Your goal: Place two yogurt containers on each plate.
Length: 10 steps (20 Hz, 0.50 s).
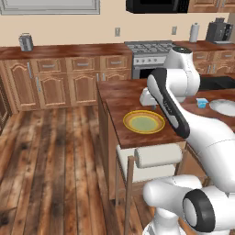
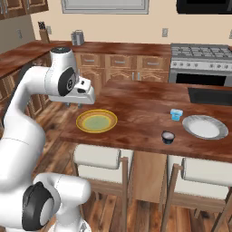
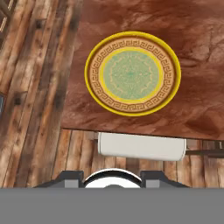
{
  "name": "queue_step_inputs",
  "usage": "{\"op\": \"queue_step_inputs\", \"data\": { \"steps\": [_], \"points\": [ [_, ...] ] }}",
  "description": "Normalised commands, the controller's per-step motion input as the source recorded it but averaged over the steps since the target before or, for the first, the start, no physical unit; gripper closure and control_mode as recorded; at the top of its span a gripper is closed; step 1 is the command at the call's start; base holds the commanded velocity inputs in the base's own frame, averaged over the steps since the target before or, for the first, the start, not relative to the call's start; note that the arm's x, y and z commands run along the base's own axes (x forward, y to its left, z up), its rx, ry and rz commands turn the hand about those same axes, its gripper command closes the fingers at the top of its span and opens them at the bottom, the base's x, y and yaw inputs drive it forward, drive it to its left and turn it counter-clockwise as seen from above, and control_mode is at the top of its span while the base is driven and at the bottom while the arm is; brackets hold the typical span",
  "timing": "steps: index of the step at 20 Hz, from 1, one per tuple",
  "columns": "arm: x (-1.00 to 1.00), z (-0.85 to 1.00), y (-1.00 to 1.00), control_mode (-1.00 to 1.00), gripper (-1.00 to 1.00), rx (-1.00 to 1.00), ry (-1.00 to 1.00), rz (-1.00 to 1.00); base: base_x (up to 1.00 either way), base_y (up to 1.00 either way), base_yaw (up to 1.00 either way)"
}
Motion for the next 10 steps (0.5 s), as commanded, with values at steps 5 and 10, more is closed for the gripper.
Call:
{"op": "queue_step_inputs", "data": {
  "steps": [5,10],
  "points": [
    [-0.01,-0.03,-0.07,-1.0,-1.0,0.08,-0.17,-0.07,0.0,0.0,0.0],
    [0.0,-0.17,-0.53,-1.0,-1.0,0.31,-0.29,-0.21,0.0,0.0,0.0]
  ]
}}
